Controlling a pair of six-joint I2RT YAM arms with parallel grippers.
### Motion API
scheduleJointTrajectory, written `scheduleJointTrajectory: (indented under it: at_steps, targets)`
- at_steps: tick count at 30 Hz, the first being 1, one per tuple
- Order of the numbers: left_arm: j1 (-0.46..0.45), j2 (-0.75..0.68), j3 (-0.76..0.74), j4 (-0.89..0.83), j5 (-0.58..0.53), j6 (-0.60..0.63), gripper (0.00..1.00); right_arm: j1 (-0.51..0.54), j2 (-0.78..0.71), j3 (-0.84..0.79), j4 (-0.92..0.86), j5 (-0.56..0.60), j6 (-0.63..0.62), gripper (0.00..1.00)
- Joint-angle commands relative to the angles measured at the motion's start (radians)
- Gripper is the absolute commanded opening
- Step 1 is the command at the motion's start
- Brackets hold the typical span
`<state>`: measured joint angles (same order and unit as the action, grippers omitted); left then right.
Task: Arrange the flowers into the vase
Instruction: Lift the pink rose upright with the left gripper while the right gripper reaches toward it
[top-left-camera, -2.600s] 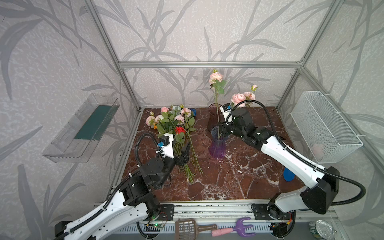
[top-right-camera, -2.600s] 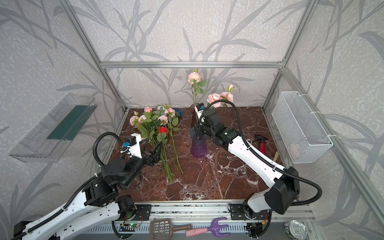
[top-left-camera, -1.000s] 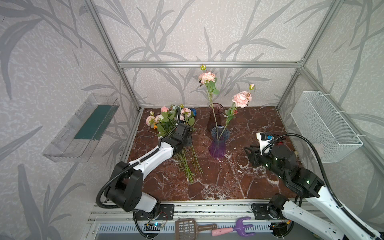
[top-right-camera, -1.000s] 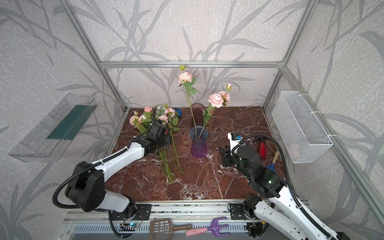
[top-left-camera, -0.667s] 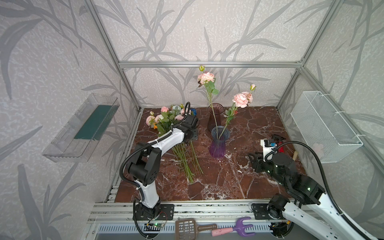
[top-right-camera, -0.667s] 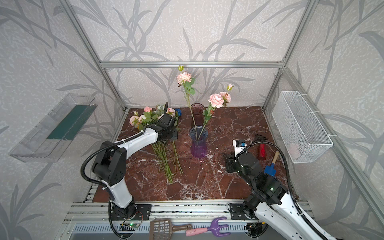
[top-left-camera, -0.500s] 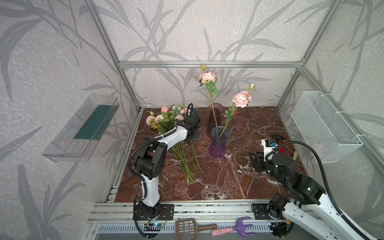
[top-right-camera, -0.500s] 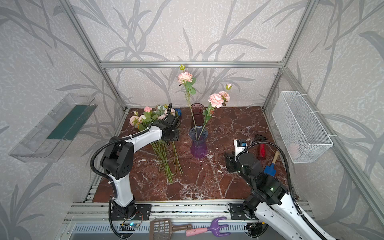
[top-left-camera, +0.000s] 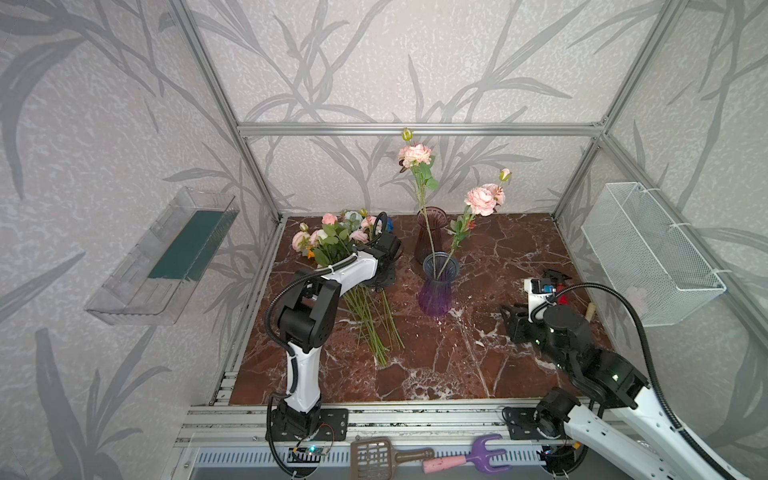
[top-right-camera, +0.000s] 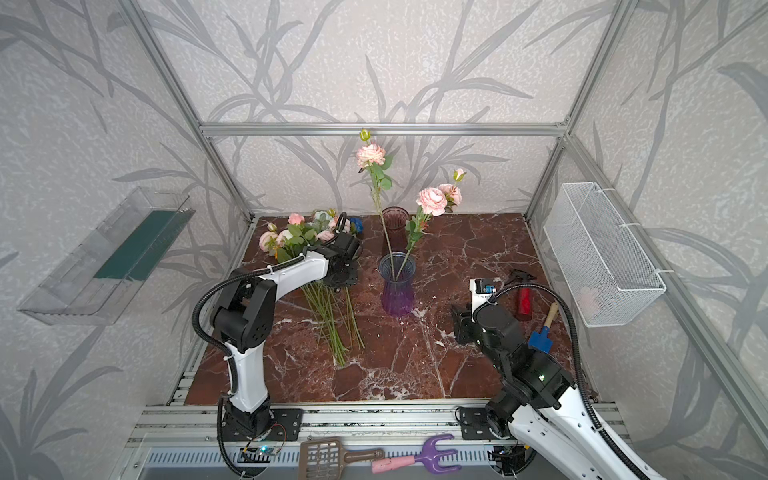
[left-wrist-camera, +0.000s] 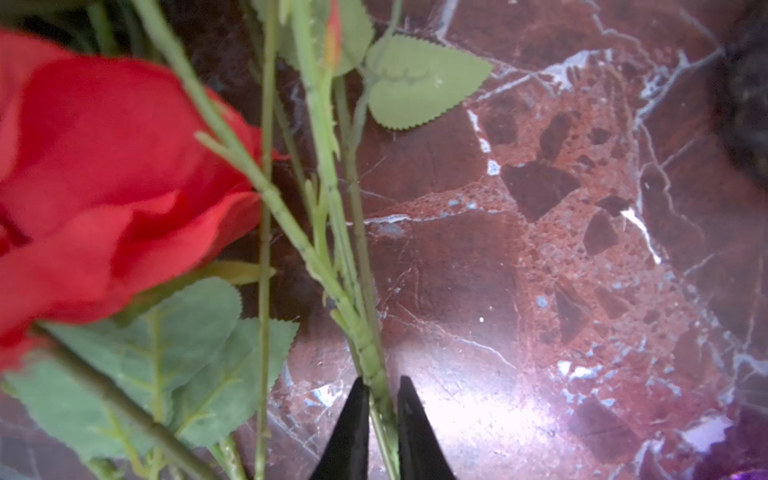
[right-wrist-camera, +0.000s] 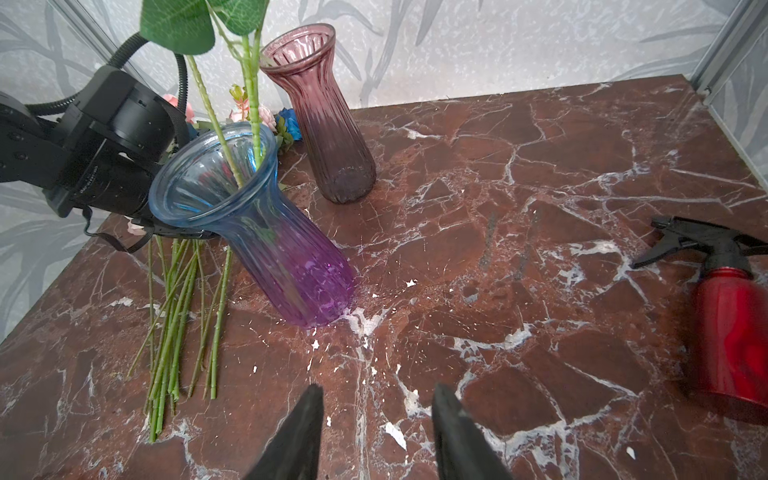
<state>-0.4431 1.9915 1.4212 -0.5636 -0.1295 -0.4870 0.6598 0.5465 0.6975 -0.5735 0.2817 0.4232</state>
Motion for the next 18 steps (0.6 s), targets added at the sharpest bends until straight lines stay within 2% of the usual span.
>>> scheduleJointTrajectory:
  at_steps: [1,8,18]
  targets:
    - [0.007,0.003,0.016,-0.005,0.013,0.003,0.08,-0.003,-0.002,0.013,0.006,-0.007,0.004,0.44]
    - [0.009,-0.105,-0.025,0.001,0.02,-0.009,0.0,-0.003,-0.01,0.034,-0.009,-0.017,0.011,0.43]
    - [0.012,-0.4,-0.177,0.117,0.079,-0.049,0.0,-0.003,-0.016,0.055,-0.016,-0.059,0.04,0.42]
